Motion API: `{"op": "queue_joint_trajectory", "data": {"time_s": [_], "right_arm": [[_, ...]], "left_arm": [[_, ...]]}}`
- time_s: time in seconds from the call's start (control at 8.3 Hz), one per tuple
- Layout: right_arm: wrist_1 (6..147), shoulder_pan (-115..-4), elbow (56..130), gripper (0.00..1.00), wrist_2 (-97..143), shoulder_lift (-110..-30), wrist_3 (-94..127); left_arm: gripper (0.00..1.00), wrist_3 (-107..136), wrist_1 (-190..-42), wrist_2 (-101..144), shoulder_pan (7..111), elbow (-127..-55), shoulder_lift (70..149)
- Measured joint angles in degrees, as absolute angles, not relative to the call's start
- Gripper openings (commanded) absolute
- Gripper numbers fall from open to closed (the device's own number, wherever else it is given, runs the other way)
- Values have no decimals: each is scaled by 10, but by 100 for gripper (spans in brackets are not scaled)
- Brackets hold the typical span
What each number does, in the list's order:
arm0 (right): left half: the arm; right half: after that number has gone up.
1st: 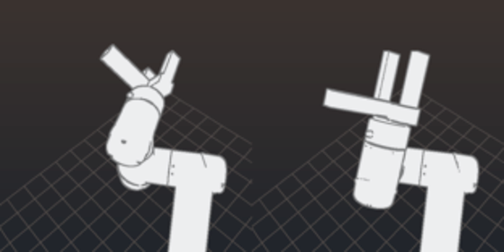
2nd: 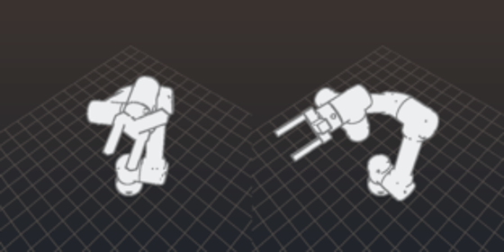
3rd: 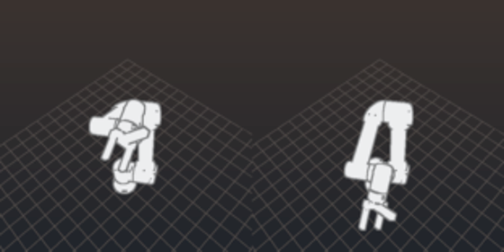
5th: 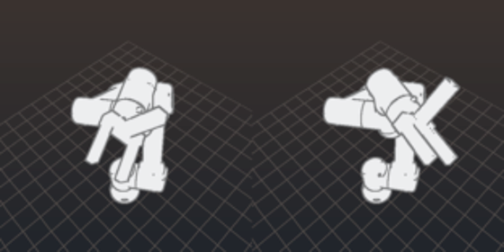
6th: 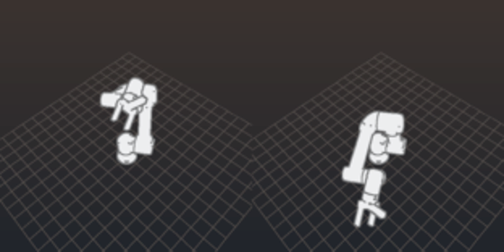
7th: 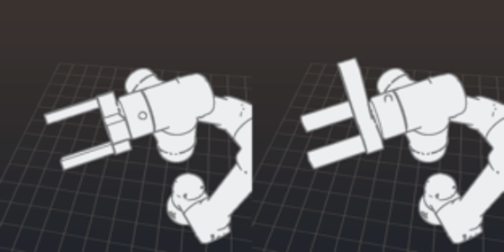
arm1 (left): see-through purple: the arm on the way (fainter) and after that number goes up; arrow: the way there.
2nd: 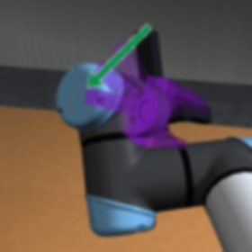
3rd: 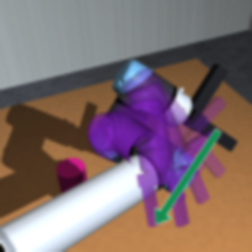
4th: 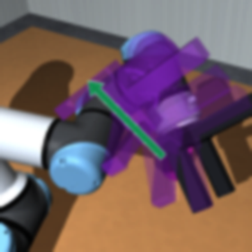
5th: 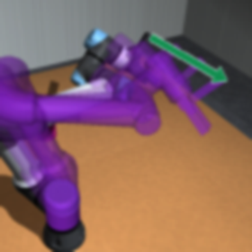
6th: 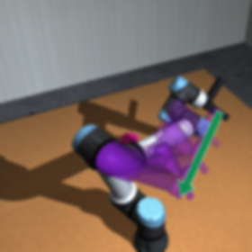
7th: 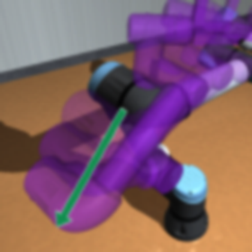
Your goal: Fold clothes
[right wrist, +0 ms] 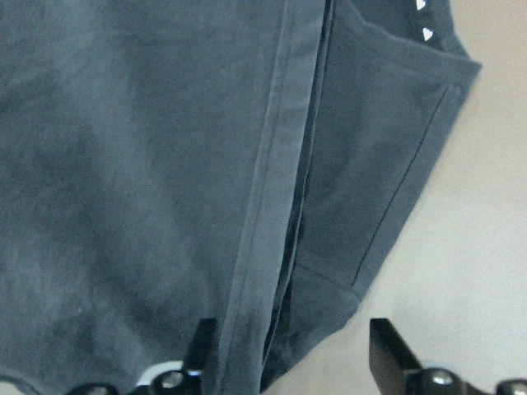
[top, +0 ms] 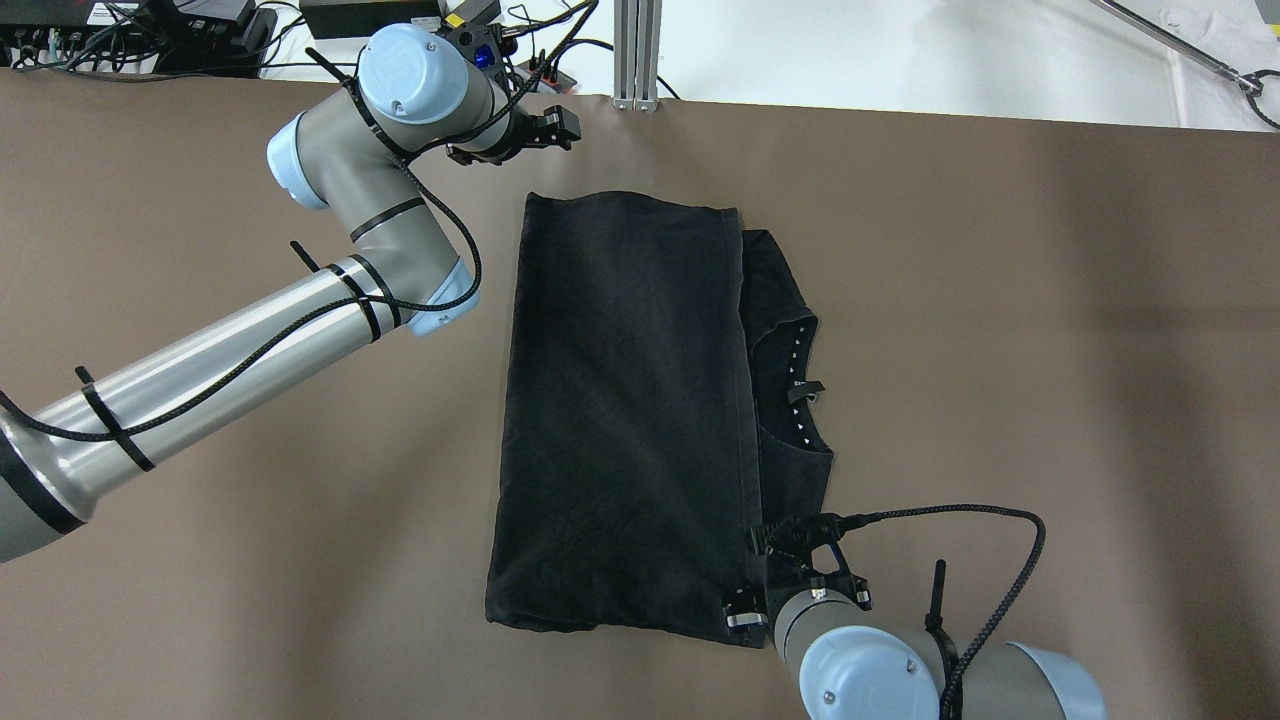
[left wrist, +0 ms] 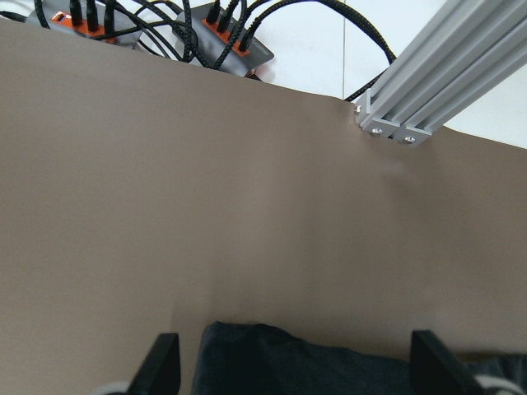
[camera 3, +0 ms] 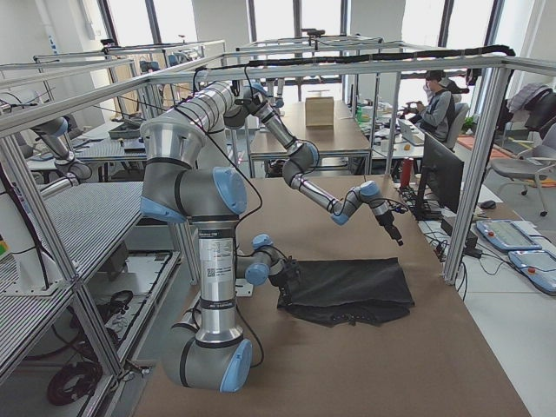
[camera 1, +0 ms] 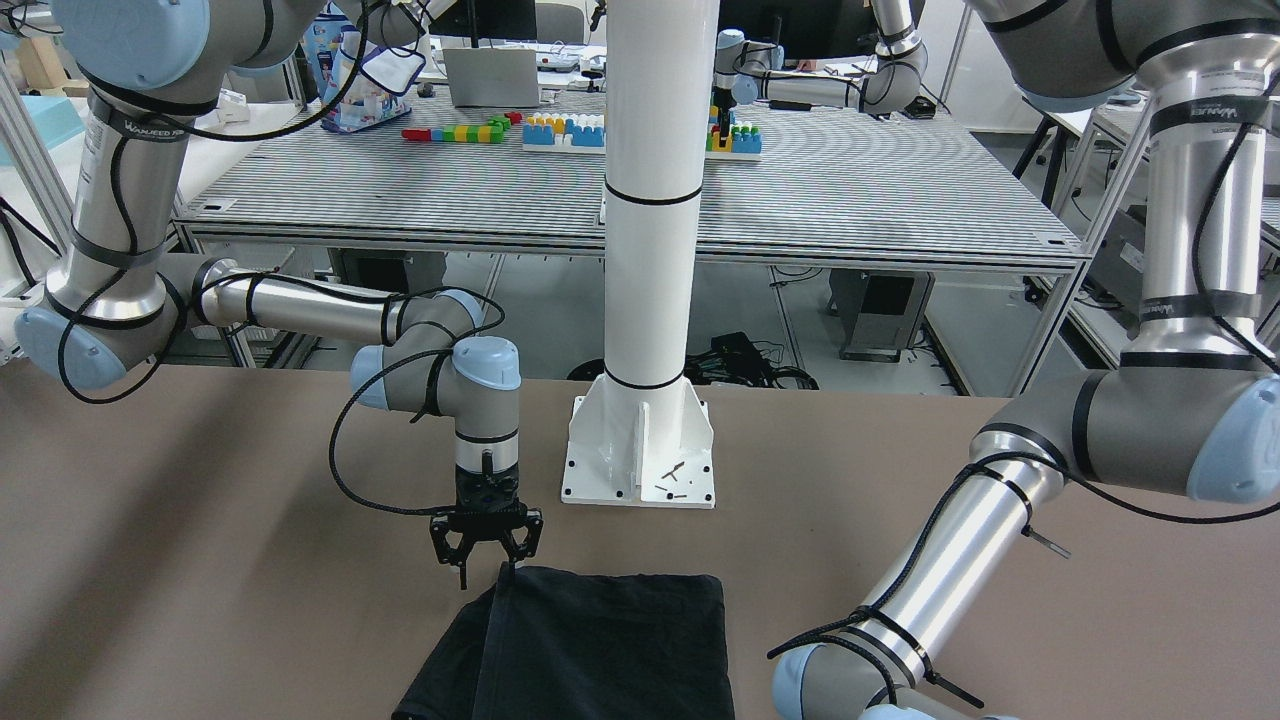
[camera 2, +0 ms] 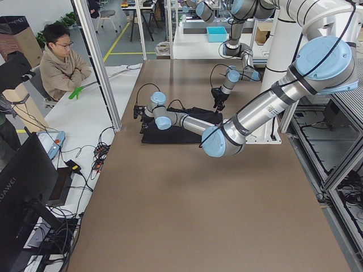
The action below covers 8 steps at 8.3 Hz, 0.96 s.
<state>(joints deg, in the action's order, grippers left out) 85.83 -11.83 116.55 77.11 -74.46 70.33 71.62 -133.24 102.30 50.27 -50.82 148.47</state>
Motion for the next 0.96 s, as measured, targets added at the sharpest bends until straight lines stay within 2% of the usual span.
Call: {"op": "queue_joint_trajectory", "data": {"time_s": [0.36, 0.72, 0.96], "right_arm": [[858, -140, 1167, 92, 771, -728, 762], [857, -123, 1168, 87, 767, -722, 1041], [857, -100, 1167, 80, 761, -735, 1141]], "left_arm": [[100, 726, -1327, 1023, 503, -528, 1482], [100, 732, -1325, 1023, 503, -533, 1481], [100, 732, -1325, 1022, 503, -533, 1481]]}}
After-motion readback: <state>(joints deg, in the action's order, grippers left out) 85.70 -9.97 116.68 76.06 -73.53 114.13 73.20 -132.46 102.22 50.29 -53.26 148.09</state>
